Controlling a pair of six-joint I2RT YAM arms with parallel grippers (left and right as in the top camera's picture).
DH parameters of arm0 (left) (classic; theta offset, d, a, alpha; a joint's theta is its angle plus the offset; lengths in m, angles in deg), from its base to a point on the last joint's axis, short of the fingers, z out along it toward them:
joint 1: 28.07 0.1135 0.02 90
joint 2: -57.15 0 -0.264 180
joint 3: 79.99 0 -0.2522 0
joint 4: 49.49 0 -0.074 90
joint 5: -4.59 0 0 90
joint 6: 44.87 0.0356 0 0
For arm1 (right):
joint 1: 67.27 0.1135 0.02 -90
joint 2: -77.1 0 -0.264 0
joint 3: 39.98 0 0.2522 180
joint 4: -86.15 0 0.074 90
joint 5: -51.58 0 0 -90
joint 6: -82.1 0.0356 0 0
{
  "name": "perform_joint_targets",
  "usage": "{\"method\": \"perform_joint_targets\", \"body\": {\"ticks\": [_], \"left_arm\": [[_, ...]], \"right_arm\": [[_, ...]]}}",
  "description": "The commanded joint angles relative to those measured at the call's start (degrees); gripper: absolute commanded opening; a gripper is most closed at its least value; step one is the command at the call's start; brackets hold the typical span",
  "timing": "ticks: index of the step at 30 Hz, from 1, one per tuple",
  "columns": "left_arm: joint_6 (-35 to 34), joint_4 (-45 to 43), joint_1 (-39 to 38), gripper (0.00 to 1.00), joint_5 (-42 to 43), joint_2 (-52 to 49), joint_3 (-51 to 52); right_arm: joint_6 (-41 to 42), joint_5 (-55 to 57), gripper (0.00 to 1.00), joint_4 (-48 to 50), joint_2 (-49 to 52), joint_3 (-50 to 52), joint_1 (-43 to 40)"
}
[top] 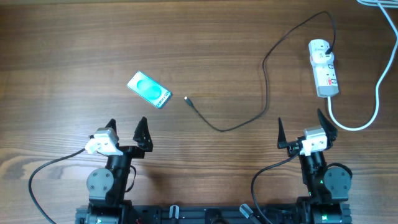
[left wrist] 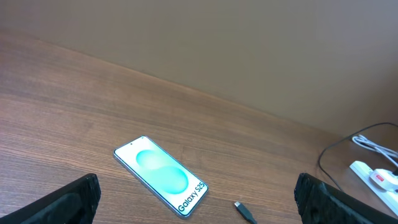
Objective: Plug charger to phone and switch on socket
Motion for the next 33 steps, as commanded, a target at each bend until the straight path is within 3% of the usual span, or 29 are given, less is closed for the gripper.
{"method": "perform_joint_targets", "body": {"ticks": [1, 11, 15, 17, 20, 22, 29, 33], "left_arm": [[1.1, 0.4, 0.2, 1.0, 0.6, 0.2, 0.2], [1.1, 0.1, 0.2, 1.0, 0.6, 0.2, 0.2], [0.7, -3.5, 0.2, 1.0, -2.4, 0.2, 0.2], [0.5, -7.0, 0.2, 1.0, 1.0, 0.2, -1.8], [-3.9, -5.1, 0.2, 1.0, 1.6, -2.3, -12.8], [-4.9, 3.8, 0.2, 0.99, 2.2, -8.9, -25.0], [-3.2, 38.2, 0.2, 1.0, 4.4, -51.3, -77.2], [-3.4, 37.7, 0.1, 1.0, 7.1, -64.7, -85.8]], "right_arm": [[-0.1, -0.9, 1.0, 0.2, 0.1, 0.0, -0.2], [-0.1, -0.9, 1.0, 0.2, 0.1, 0.0, -0.2], [-0.1, -0.9, 1.0, 0.2, 0.1, 0.0, -0.2], [-0.1, -0.9, 1.0, 0.2, 0.1, 0.0, -0.2], [-0.1, -0.9, 1.0, 0.2, 0.1, 0.0, -0.2], [-0.1, -0.9, 1.0, 0.2, 0.1, 0.0, -0.2], [-0.1, -0.9, 1.0, 0.2, 0.1, 0.0, -0.2], [-0.1, -0.9, 1.0, 0.2, 0.1, 0.0, -0.2]]}}
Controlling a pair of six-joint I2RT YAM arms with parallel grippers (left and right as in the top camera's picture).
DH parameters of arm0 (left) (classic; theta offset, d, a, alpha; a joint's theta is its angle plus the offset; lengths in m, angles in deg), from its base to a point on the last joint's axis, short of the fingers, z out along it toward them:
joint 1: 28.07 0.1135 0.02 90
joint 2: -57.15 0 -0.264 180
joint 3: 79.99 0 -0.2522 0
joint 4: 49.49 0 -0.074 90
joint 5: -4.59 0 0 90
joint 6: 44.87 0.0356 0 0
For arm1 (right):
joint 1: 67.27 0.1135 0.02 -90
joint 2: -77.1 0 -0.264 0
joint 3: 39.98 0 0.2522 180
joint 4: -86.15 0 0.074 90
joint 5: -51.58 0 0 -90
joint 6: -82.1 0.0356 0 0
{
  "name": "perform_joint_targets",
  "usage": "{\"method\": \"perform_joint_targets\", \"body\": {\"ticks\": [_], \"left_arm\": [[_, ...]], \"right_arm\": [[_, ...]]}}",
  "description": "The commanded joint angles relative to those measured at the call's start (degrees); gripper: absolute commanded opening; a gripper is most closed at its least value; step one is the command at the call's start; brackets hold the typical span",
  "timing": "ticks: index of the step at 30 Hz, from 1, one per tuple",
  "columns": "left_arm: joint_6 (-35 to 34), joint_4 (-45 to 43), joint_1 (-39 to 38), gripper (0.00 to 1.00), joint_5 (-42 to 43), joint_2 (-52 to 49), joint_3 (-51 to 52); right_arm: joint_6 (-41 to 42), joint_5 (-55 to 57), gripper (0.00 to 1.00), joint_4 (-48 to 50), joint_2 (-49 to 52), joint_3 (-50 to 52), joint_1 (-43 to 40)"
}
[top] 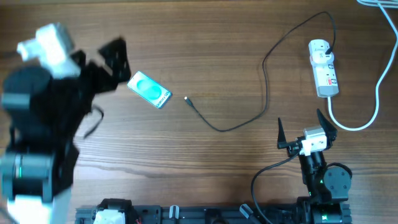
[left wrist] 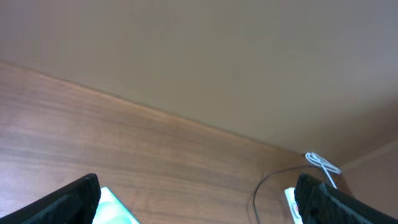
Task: Plug charger to phone and switch on socket
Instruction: 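Reach the left gripper to the phone and grasp its top edge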
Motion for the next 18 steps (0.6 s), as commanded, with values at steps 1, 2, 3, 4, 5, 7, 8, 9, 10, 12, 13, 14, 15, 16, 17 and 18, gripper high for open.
{"method": "perform_joint_targets", "body": {"ticks": [1, 2, 3, 4, 5, 7, 8, 9, 10, 12, 13, 14, 15, 16, 17, 18], "left_arm": [[0.7, -1.6, 0.1, 1.0, 2.7, -6.9, -2.4], [-0.3, -3.2, 0.1, 0.52, 2.7, -9.6, -2.4], [-3.4, -3.5, 0.1, 0.04, 2.7, -12.5, -2.4], [-4.3, -3.1, 0.1, 0.04, 2.7, -14.1, -2.3], [-5.9, -1.5, 0.1, 0.04, 2.5, -17.2, -2.3], [-8.5, 2.4, 0.1, 0.04, 2.5, -21.7, -2.3], [-9.4, 4.7, 0.0, 0.06, 2.5, -24.0, -2.3], [-10.8, 7.1, -0.2, 0.33, 2.5, -27.1, -2.3], [-11.5, 8.1, -0.4, 0.57, 2.5, -29.1, -2.3], [-11.8, 9.0, -1.7, 0.73, 2.3, -34.2, -2.3], [-13.2, 8.9, -2.6, 0.86, 1.9, -37.0, -2.3], [-14.9, 9.0, -3.3, 0.9, 0.6, -39.3, -2.3], [-17.8, 9.0, -4.3, 0.91, -2.0, -42.5, -2.3], [-20.8, 8.9, -5.0, 0.93, -4.1, -45.0, -2.3], [-23.6, 8.9, -5.5, 0.94, -5.8, -46.9, -2.3], [-26.0, 8.9, -5.9, 0.95, -7.2, -48.6, -2.3]], "right_arm": [[-0.1, -0.7, 1.0, 0.2, -0.2, 0.1, -0.2], [-0.1, -0.7, 1.0, 0.2, -0.2, 0.1, -0.2], [-0.1, -0.7, 1.0, 0.2, -0.2, 0.1, -0.2], [-0.1, -0.7, 1.0, 0.2, -0.2, 0.1, -0.2], [-0.1, -0.7, 1.0, 0.2, -0.2, 0.1, -0.2], [-0.1, -0.7, 1.0, 0.2, -0.2, 0.1, -0.2], [-0.1, -0.7, 0.99, 0.2, -0.2, 0.1, -0.2], [-0.1, -0.7, 1.0, 0.2, -0.2, 0.1, -0.2], [-0.1, -0.7, 1.0, 0.2, -0.2, 0.1, -0.2], [-0.1, -0.7, 1.0, 0.2, -0.2, 0.1, -0.2], [-0.1, -0.7, 1.0, 0.2, -0.2, 0.1, -0.2], [-0.1, -0.7, 1.0, 0.2, -0.2, 0.1, -0.2], [-0.1, -0.7, 1.0, 0.2, -0.2, 0.1, -0.2], [-0.1, -0.7, 1.0, 0.2, -0.2, 0.1, -0.2], [-0.1, -0.7, 1.0, 0.2, -0.2, 0.1, -0.2], [-0.1, -0.7, 0.98, 0.2, -0.2, 0.1, -0.2]]}}
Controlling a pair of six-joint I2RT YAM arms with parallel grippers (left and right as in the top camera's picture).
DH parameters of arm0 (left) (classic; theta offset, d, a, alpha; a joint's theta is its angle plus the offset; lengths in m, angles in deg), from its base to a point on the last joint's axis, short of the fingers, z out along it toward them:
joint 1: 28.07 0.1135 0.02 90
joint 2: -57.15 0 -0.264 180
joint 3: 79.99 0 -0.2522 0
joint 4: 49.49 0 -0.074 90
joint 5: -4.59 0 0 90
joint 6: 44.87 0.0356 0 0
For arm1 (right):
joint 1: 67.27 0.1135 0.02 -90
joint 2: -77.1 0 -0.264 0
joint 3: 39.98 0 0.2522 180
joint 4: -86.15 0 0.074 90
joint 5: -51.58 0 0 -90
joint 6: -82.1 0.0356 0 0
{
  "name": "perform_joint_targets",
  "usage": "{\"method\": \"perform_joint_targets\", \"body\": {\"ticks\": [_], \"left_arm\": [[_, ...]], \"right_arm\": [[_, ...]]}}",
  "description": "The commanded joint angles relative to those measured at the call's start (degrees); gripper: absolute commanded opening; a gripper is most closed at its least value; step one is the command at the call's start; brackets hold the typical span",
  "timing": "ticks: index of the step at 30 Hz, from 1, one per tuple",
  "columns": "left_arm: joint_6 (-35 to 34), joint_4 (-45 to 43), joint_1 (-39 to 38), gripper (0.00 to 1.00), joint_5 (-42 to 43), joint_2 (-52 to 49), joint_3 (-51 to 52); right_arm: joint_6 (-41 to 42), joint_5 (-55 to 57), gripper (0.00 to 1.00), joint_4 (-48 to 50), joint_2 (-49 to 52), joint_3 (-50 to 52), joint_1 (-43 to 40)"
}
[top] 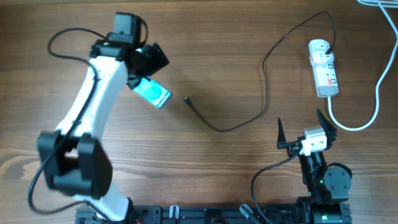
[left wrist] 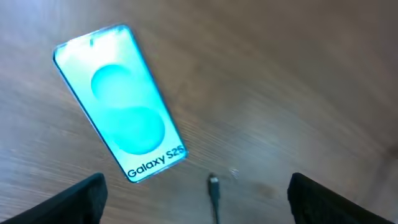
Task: Plug charger to phone and switch on socket
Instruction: 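Reach the left gripper to the phone and grasp its top edge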
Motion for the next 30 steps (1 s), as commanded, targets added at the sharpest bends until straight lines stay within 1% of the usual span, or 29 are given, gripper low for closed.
{"method": "perform_joint_targets", "body": {"ticks": [1, 2, 3, 8, 13, 18, 23, 25, 27, 28, 30], "left_arm": [[-11.7, 0.1, -1.4, 0.96, -6.9, -6.3, -0.4], [-14.4, 0.0, -1.5, 1.0, -7.7, -8.1, -0.4], [-15.8, -0.4, -1.5, 1.0, -8.7, -9.2, -0.4], [-15.9, -2.8, -1.5, 1.0, -14.8, -14.3, -0.4], [-15.9, -5.0, -1.5, 1.0, -16.1, -18.0, -0.4], [-14.4, -5.5, -1.3, 1.0, -17.2, -18.4, -0.4], [-13.8, -6.5, -1.4, 0.98, -15.9, -18.5, 2.6], [-13.7, -7.8, -1.4, 0.86, -15.9, -18.5, 4.0], [-13.2, -8.0, -1.4, 0.84, -14.9, -18.5, 4.0], [-9.7, -9.4, -1.4, 0.83, -11.2, -18.5, 4.0], [-6.5, -10.8, -1.4, 0.83, -5.9, -18.5, 4.0]], "right_arm": [[-0.1, -0.7, 1.0, 0.2, -0.2, 0.1, -0.2], [-0.1, -0.7, 1.0, 0.2, -0.2, 0.1, -0.2], [-0.1, -0.7, 1.0, 0.2, -0.2, 0.1, -0.2], [-0.1, -0.7, 1.0, 0.2, -0.2, 0.1, -0.2], [-0.1, -0.7, 1.0, 0.2, -0.2, 0.1, -0.2], [-0.1, -0.7, 1.0, 0.2, -0.2, 0.1, -0.2], [-0.1, -0.7, 1.0, 0.2, -0.2, 0.1, -0.2], [-0.1, -0.7, 1.0, 0.2, -0.2, 0.1, -0.2], [-0.1, -0.7, 1.0, 0.2, -0.2, 0.1, -0.2], [-0.1, -0.7, 1.0, 0.2, -0.2, 0.1, -0.2], [-0.1, -0.7, 1.0, 0.2, -0.2, 0.1, -0.2]]}}
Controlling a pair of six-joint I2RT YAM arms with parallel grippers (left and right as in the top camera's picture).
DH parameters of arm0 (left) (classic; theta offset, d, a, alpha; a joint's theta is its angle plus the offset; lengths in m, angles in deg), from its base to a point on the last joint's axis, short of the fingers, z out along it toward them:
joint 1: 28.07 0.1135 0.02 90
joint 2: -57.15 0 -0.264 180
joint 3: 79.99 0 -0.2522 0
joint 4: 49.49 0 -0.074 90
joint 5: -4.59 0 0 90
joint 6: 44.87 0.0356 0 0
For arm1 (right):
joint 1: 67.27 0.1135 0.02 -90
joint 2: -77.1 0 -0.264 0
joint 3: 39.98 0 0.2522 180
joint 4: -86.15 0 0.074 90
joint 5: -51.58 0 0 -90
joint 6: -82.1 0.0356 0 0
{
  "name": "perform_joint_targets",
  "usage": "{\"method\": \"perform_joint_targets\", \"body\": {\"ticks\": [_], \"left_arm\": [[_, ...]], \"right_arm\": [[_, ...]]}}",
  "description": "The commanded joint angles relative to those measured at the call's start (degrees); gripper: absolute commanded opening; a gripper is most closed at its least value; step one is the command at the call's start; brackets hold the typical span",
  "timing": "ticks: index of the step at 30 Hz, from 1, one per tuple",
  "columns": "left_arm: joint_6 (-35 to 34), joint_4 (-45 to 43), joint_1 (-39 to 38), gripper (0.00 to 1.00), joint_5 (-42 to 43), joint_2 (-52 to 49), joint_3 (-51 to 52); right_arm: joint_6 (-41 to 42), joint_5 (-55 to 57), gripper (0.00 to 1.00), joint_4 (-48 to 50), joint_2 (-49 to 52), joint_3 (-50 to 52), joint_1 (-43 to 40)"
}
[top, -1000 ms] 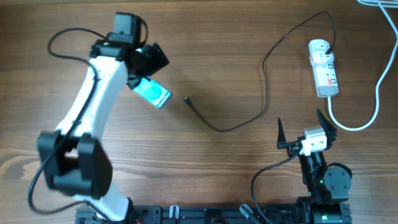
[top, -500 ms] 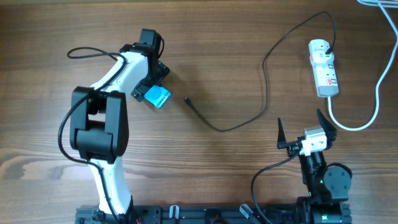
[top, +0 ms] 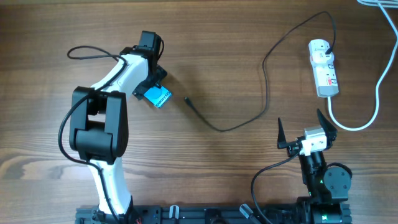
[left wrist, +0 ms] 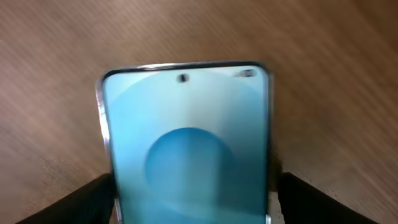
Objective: Plug charger to phone and switch on socket
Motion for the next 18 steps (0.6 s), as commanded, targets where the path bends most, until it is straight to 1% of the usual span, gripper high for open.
{"method": "perform_joint_targets", "body": {"ticks": [1, 3, 6, 8, 15, 16, 17, 18], "left_arm": [[5.7, -2.3, 0.0, 0.83, 12.1, -1.4, 1.9], [7.3, -1.3, 0.0, 0.83, 14.8, -1.4, 1.9], [8.1, -0.8, 0.0, 0.83, 14.8, -1.4, 1.9], [8.0, -0.8, 0.0, 0.87, 14.8, -1.4, 1.9], [8.1, -0.7, 0.0, 0.89, 14.8, -1.4, 2.0], [8.1, -0.7, 0.0, 0.91, 14.8, -1.4, 2.0], [8.1, -1.0, 0.0, 1.0, 14.8, -1.4, 2.0], [8.1, -1.2, 0.0, 1.0, 14.8, -1.4, 2.0]], "right_arm": [[-0.1, -0.6, 1.0, 0.2, -0.2, 0.1, -0.2], [-0.1, -0.6, 1.0, 0.2, -0.2, 0.1, -0.2], [-0.1, -0.6, 1.0, 0.2, -0.2, 0.1, -0.2], [-0.1, -0.6, 1.0, 0.2, -0.2, 0.1, -0.2], [0.1, -0.9, 1.0, 0.4, -0.2, 0.1, -0.2], [0.3, -4.7, 1.0, 0.6, -0.2, 0.1, -0.2], [3.5, -13.0, 1.0, 1.6, -0.2, 0.1, -0.2], [9.8, -24.0, 1.0, 1.6, -0.2, 0.1, -0.2]]}}
